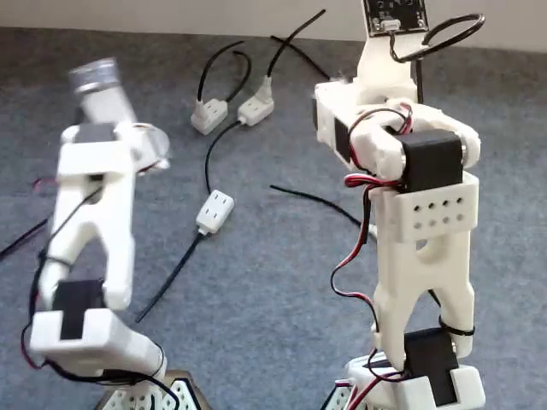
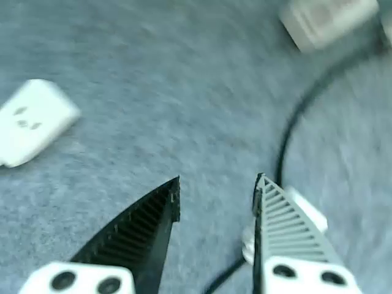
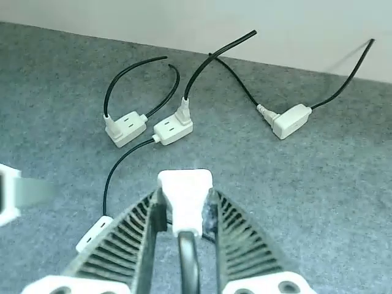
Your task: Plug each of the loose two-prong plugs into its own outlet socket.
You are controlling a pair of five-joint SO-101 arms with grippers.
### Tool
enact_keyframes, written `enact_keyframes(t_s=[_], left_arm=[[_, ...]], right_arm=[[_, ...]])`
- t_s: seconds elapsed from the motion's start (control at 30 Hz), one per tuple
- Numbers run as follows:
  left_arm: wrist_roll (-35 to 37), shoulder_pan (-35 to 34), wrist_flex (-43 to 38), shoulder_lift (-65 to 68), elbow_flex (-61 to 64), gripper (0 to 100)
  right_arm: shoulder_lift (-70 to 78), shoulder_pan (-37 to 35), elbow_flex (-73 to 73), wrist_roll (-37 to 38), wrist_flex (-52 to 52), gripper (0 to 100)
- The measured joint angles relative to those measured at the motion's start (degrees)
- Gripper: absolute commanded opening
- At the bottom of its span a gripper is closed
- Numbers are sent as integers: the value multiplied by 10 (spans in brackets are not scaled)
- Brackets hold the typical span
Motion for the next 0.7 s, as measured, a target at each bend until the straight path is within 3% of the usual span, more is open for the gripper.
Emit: enact_keyframes(t_s=[0.2,0.7], left_arm=[[-97,74,66,87,-49,213],[-106,149,75,163,-62,213]], right_arm=[[0,4,0,0,0,16],[0,4,0,0,0,16]])
